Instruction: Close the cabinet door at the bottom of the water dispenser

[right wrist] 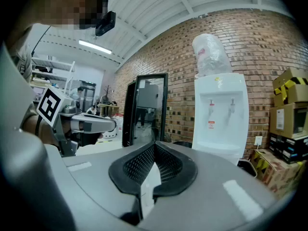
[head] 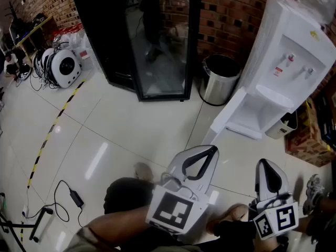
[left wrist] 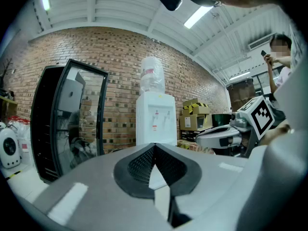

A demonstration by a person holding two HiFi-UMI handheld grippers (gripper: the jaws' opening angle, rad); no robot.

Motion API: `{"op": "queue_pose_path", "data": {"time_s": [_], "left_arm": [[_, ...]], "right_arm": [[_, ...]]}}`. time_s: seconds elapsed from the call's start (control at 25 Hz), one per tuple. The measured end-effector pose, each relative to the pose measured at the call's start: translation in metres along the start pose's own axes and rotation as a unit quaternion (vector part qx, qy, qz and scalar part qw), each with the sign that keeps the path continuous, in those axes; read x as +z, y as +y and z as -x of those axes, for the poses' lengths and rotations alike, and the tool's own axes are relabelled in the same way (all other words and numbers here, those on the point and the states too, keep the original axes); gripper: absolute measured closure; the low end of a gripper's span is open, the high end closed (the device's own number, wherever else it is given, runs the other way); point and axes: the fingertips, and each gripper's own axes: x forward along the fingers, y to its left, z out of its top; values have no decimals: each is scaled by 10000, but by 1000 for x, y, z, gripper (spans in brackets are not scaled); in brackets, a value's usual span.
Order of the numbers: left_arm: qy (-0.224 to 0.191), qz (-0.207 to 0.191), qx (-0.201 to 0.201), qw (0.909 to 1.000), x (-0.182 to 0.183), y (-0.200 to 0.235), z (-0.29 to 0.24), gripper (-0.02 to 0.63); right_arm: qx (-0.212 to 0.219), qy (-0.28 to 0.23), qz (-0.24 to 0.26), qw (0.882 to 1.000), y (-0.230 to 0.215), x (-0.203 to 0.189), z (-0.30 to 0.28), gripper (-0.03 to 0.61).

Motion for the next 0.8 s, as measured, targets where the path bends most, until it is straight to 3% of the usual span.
{"op": "queue_pose_path", "data": {"time_s": [0.36,0.68,0.8], "left_arm": [[22,-82,129,9999,-8,15,-35,612],[56,-31,231,9997,-17,39,-76,612],[133,-88,324,9993,-25,50,-91,612]], "right_arm": [[-181,39,213,9996,-25,-4,-27,578],[-39,116,496,9987,-35,-11,-72,577],[122,322,481,9982,-40,-27,-96,534]]}}
